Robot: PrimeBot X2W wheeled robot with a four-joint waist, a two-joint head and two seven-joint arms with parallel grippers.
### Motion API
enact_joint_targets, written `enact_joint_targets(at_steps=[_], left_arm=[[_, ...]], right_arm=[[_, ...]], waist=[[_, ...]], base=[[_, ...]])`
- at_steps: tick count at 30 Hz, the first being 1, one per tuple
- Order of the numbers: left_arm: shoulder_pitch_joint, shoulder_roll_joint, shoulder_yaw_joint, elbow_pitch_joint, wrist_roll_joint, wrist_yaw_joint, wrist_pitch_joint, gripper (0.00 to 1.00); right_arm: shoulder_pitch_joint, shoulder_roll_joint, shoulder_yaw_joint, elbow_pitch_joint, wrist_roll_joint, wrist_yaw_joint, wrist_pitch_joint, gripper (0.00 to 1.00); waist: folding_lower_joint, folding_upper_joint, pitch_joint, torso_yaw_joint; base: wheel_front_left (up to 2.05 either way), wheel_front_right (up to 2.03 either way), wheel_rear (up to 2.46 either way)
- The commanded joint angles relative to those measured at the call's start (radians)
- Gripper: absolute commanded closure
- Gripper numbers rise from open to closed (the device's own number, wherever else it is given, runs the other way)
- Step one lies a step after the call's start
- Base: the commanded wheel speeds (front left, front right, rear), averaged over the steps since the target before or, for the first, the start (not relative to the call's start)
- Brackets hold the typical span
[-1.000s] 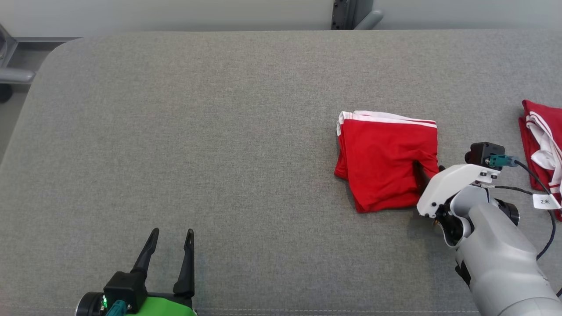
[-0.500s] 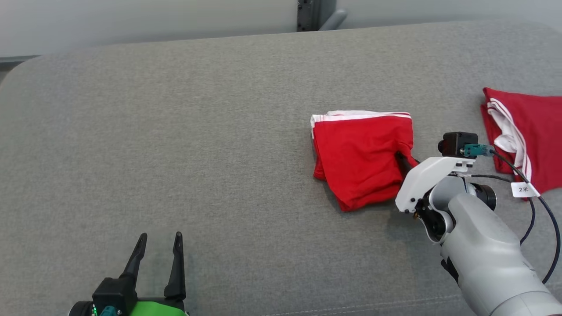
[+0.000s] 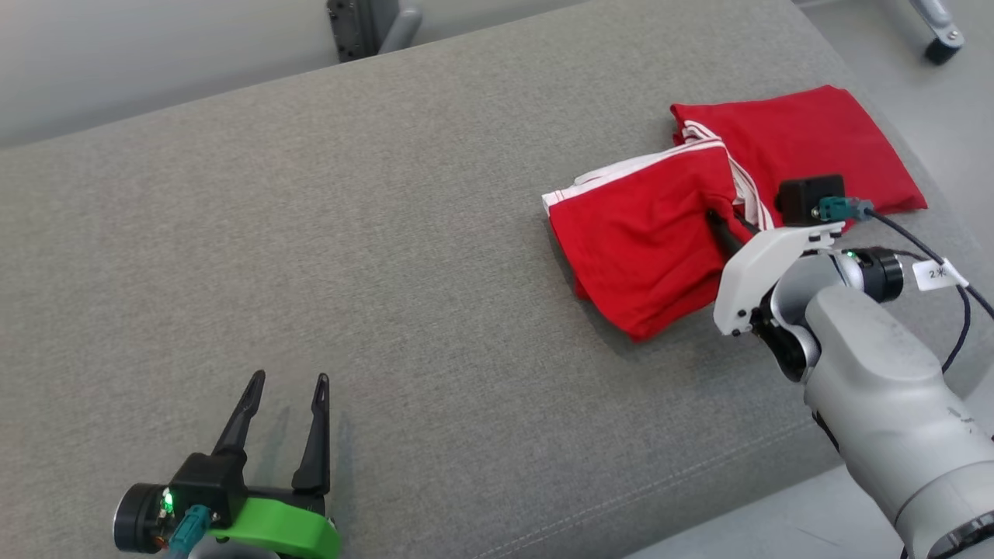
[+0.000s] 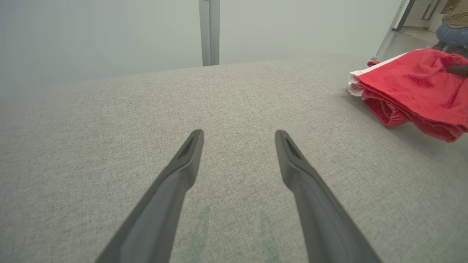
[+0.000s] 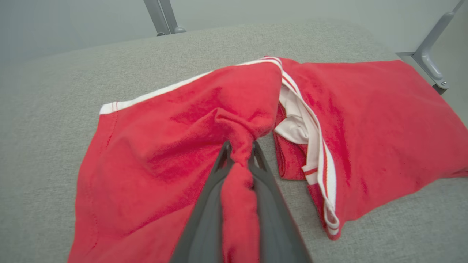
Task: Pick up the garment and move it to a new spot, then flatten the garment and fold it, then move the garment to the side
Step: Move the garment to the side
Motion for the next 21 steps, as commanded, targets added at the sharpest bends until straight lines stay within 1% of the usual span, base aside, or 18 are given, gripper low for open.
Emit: enact_joint_targets(at_steps=[1, 4, 7, 14, 17, 19, 20, 21], left_arm=[[-0.029, 0.019, -0.002, 0.005, 0.008, -0.004, -0.003, 0.00], [-0.044, 0.028, -0.006, 0.009, 0.009, -0.006, -0.003, 0.00], [-0.055, 0.036, -0.003, 0.019, 0.005, -0.008, -0.003, 0.00], [-0.064, 0.040, -0.002, 0.031, 0.001, -0.010, -0.003, 0.00], [-0.078, 0.038, -0.017, 0.034, 0.004, -0.009, -0.003, 0.00], [-0.087, 0.038, -0.027, 0.036, 0.005, -0.010, -0.003, 0.00], [-0.094, 0.039, -0.035, 0.039, 0.005, -0.011, -0.003, 0.00], [-0.098, 0.040, -0.037, 0.039, 0.006, -0.011, -0.003, 0.00]], right_arm=[[-0.047, -0.014, 0.028, 0.010, -0.027, -0.001, -0.008, 1.00], [-0.086, -0.028, 0.051, 0.019, -0.043, -0.001, -0.008, 1.00], [-0.138, -0.065, 0.069, 0.029, -0.046, -0.001, -0.004, 1.00], [-0.213, -0.193, 0.079, 0.067, -0.023, -0.001, 0.032, 1.00], [-0.224, -0.250, 0.067, 0.124, -0.039, -0.001, 0.032, 1.00], [-0.233, -0.274, 0.055, 0.172, -0.059, -0.001, 0.014, 1.00], [-0.242, -0.287, 0.036, 0.229, -0.080, -0.001, -0.016, 1.00], [-0.247, -0.295, 0.023, 0.258, -0.089, -0.001, -0.035, 1.00]], waist=[[0.0000, 0.0107, 0.062, -0.084], [0.0000, 0.0107, 0.075, -0.080], [0.0000, 0.0107, 0.090, -0.067], [0.0000, 0.0107, 0.122, -0.018], [0.0000, 0.0107, 0.138, 0.010], [0.0000, 0.0107, 0.150, 0.030], [0.0000, 0.0107, 0.159, 0.048], [0.0000, 0.0107, 0.164, 0.056]], base=[[0.00, 0.00, 0.00], [0.00, 0.00, 0.00], [0.00, 0.00, 0.00], [0.00, 0.00, 0.00], [0.00, 0.00, 0.00], [0.00, 0.00, 0.00], [0.00, 0.00, 0.00], [0.00, 0.00, 0.00]])
